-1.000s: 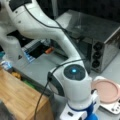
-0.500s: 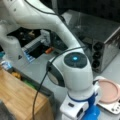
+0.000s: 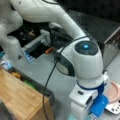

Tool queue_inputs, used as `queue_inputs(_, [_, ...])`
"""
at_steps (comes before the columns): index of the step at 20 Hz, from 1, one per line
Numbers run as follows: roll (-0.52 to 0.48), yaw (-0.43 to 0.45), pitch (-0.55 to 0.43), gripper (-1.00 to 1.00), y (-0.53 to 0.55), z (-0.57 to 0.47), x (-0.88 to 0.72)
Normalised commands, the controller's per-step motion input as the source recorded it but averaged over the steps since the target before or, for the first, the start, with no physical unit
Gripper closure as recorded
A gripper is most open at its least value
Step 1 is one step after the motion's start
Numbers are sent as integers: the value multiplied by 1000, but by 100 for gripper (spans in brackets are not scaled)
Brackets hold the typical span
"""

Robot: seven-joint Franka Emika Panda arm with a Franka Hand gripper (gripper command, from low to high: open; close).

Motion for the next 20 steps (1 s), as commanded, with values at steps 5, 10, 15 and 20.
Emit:
queue_inputs(5, [-137,-86,128,100,365,83,34])
queue_inputs(10, [-148,-90,107,100,335,68,-24])
queue_inputs(15, [-168,-80,70,100,341,-11,-84])
queue_inputs(20, [-204,-16,38,100,298,-66,-116])
